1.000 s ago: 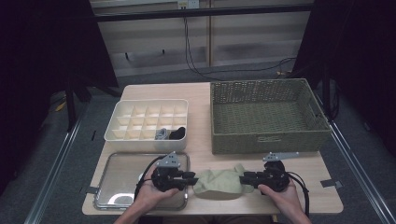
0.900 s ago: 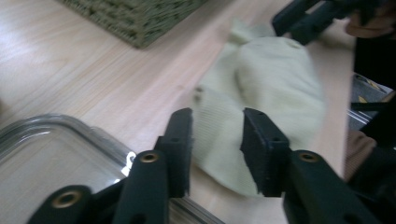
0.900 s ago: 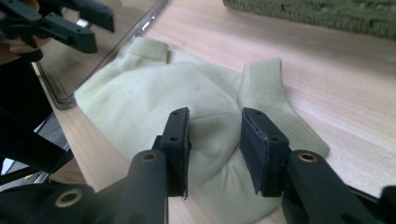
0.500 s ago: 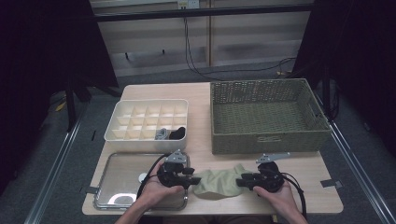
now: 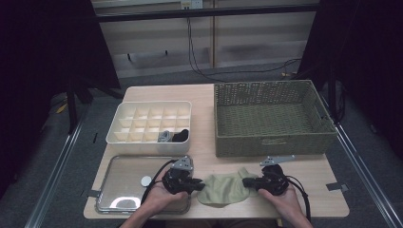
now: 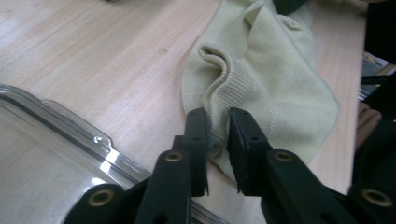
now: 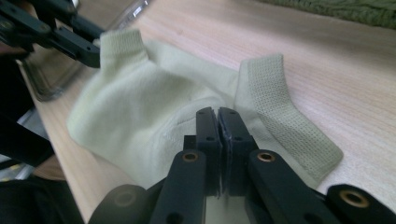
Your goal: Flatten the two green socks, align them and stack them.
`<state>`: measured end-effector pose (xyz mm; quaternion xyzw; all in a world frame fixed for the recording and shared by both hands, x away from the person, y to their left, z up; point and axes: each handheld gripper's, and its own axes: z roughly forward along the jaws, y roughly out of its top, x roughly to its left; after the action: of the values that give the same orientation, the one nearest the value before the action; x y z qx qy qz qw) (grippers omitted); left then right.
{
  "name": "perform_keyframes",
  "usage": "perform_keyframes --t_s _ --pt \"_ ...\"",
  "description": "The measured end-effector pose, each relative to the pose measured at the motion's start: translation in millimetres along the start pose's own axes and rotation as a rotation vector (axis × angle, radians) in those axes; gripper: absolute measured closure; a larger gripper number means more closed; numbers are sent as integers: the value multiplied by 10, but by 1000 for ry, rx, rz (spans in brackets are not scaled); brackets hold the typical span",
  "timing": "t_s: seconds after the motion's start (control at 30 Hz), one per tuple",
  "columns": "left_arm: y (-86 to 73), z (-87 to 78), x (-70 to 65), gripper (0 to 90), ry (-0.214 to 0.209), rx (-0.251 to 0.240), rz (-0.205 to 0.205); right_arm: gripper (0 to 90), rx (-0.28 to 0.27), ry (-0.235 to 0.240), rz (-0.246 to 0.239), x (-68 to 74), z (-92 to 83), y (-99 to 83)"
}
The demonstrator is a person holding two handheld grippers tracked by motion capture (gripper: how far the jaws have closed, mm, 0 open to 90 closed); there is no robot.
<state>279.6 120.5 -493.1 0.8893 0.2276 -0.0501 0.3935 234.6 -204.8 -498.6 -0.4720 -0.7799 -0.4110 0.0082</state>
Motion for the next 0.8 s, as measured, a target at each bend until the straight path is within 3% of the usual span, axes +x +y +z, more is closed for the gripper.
perform_keyframes --t_s 0.07,0.1,0.13,0.33,0.53,0.7,0.8 --pt "1 -22 -10 827 -22 0 3 888 -17 13 13 -10 -35 -4" --pt "1 -29 -20 831 -2 -7 -1 890 -25 14 15 -18 -53 -8" --pt "3 -43 -11 834 -24 -9 0 890 -29 19 17 -26 -66 -12" --pt "19 -173 -39 843 -50 -44 -6 891 -71 52 41 -19 -184 -9" --pt "36 -290 -5 846 -43 -106 -47 892 -91 30 49 -65 -292 56" --pt "43 -261 75 844 -29 -113 -81 892 -95 4 49 -136 -295 138" --pt "28 -156 91 839 -26 -81 -90 891 -81 -14 47 -176 -233 135"
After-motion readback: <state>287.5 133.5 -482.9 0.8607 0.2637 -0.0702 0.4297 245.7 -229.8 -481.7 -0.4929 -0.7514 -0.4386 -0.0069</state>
